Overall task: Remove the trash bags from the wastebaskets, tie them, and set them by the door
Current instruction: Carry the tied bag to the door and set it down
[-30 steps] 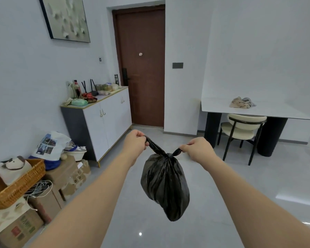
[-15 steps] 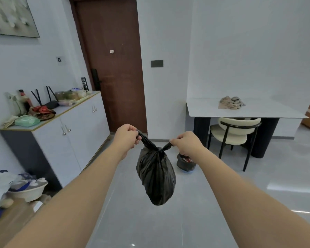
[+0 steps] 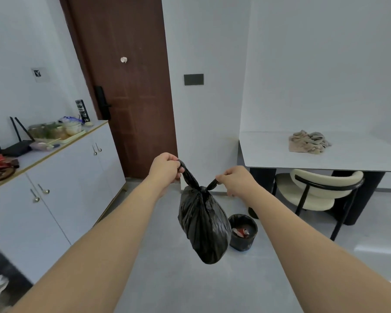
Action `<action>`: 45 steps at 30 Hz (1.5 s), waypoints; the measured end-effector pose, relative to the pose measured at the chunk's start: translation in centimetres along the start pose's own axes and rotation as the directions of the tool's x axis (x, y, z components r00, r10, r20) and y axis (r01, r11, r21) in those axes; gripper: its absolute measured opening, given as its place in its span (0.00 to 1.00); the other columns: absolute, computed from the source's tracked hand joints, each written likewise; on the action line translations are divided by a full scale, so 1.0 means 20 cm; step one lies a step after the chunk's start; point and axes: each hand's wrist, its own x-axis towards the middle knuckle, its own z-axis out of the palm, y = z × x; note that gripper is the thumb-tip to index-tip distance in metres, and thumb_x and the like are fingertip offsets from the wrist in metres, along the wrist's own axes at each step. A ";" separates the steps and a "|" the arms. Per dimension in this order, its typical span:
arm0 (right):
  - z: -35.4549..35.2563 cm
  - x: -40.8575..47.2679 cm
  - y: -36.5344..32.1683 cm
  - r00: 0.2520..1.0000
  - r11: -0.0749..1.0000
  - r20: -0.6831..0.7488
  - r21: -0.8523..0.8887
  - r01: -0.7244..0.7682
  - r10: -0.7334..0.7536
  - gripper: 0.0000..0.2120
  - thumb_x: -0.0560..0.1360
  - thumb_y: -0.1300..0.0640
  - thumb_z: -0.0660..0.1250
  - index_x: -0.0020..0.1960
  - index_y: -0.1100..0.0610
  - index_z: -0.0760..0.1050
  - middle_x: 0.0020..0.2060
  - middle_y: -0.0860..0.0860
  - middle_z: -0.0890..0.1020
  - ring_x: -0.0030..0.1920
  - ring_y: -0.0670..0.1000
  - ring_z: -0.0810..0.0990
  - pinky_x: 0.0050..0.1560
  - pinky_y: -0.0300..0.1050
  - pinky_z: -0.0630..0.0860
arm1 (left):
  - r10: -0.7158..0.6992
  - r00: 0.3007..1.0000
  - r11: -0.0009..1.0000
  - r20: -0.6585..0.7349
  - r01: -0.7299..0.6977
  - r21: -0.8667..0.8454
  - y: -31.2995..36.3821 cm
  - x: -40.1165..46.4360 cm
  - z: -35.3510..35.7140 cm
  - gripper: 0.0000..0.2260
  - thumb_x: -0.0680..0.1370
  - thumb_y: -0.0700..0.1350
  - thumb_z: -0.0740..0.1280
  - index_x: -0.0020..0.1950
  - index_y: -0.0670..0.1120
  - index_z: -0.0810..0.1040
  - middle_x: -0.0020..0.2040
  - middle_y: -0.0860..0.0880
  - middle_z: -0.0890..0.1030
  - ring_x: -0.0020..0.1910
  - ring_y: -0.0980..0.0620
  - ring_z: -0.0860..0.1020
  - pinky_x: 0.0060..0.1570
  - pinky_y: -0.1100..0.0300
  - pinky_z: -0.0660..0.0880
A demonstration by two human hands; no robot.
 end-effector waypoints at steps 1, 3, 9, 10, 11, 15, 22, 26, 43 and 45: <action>0.01 0.15 0.00 1.000 1.000 -0.004 0.006 -0.011 0.011 0.13 0.77 0.56 0.65 0.48 0.66 0.79 0.27 0.54 0.72 0.30 0.52 0.71 0.37 0.45 0.70 | -0.003 1.000 1.000 -0.001 0.003 -0.005 0.00 0.15 0.03 0.07 0.78 0.36 0.58 0.50 0.44 0.74 0.36 0.47 0.80 0.29 0.54 0.73 0.31 0.61 0.70; 0.03 0.46 0.01 0.999 0.999 -0.019 0.023 -0.029 0.029 0.13 0.77 0.56 0.64 0.49 0.67 0.78 0.27 0.54 0.72 0.29 0.52 0.70 0.36 0.45 0.69 | -0.005 1.000 1.000 0.004 0.005 -0.002 -0.01 0.45 0.10 0.06 0.78 0.36 0.59 0.50 0.44 0.74 0.36 0.47 0.80 0.29 0.53 0.73 0.34 0.60 0.71; 0.09 1.35 -0.01 0.995 0.997 -0.062 0.029 -0.075 0.077 0.11 0.75 0.55 0.65 0.43 0.64 0.78 0.27 0.54 0.72 0.30 0.52 0.71 0.36 0.47 0.69 | -0.031 0.998 1.000 0.058 0.031 0.002 -0.05 1.36 0.28 0.07 0.78 0.36 0.58 0.49 0.45 0.74 0.36 0.48 0.80 0.29 0.54 0.73 0.34 0.59 0.71; 0.10 1.49 -0.02 0.994 0.996 -0.066 0.024 -0.084 0.085 0.10 0.74 0.56 0.66 0.42 0.63 0.78 0.27 0.53 0.71 0.29 0.52 0.71 0.36 0.46 0.69 | -0.038 0.997 0.999 0.067 0.038 0.002 -0.05 1.50 0.29 0.07 0.78 0.36 0.58 0.49 0.45 0.73 0.36 0.48 0.80 0.29 0.54 0.73 0.34 0.59 0.71; 0.10 1.63 -0.04 0.993 0.996 -0.076 0.022 -0.089 0.090 0.09 0.74 0.56 0.66 0.42 0.63 0.77 0.27 0.53 0.71 0.29 0.52 0.71 0.36 0.46 0.69 | -0.039 0.997 0.999 0.068 0.039 0.001 -0.05 1.64 0.31 0.06 0.78 0.36 0.58 0.49 0.45 0.73 0.36 0.48 0.80 0.30 0.54 0.73 0.34 0.59 0.71; 0.12 2.13 -0.08 0.992 0.994 -0.079 0.029 -0.101 0.103 0.08 0.73 0.55 0.67 0.41 0.61 0.75 0.28 0.53 0.71 0.29 0.52 0.71 0.35 0.44 0.69 | -0.058 0.997 0.998 0.058 0.059 -0.015 -0.04 2.17 0.36 0.06 0.78 0.37 0.58 0.49 0.45 0.74 0.37 0.48 0.80 0.31 0.54 0.73 0.34 0.60 0.71; 0.20 3.01 -0.02 0.986 0.986 0.025 0.027 -0.166 0.166 0.07 0.73 0.59 0.64 0.44 0.63 0.78 0.30 0.56 0.75 0.31 0.53 0.72 0.32 0.44 0.68 | -0.103 0.994 0.995 0.032 0.103 0.003 -0.15 2.98 0.56 0.06 0.79 0.37 0.58 0.50 0.44 0.74 0.37 0.47 0.80 0.31 0.53 0.73 0.34 0.59 0.70; 0.28 3.47 0.04 0.977 0.983 0.113 -0.030 -0.179 0.181 0.07 0.75 0.61 0.62 0.45 0.63 0.78 0.30 0.54 0.76 0.29 0.51 0.73 0.29 0.42 0.68 | -0.161 0.987 0.987 0.003 0.161 0.026 -0.22 3.42 0.68 0.07 0.79 0.36 0.58 0.52 0.43 0.74 0.37 0.46 0.80 0.31 0.53 0.73 0.33 0.60 0.70; 1.13 5.04 0.67 0.926 0.925 0.044 -0.072 -0.373 0.376 0.07 0.74 0.60 0.63 0.40 0.59 0.79 0.32 0.54 0.82 0.30 0.51 0.76 0.32 0.42 0.71 | -0.111 0.990 0.872 0.092 0.052 0.487 -1.35 5.05 0.91 0.07 0.79 0.38 0.59 0.43 0.47 0.72 0.40 0.50 0.79 0.42 0.49 0.80 0.38 0.56 0.72; 1.32 5.22 0.89 0.923 0.921 0.036 -0.091 -0.378 0.383 0.08 0.75 0.58 0.63 0.40 0.58 0.78 0.33 0.54 0.81 0.30 0.51 0.75 0.32 0.41 0.70 | -0.140 0.987 0.870 0.081 0.084 0.486 -1.64 5.22 0.98 0.08 0.79 0.39 0.59 0.42 0.50 0.71 0.41 0.49 0.79 0.43 0.48 0.80 0.42 0.53 0.75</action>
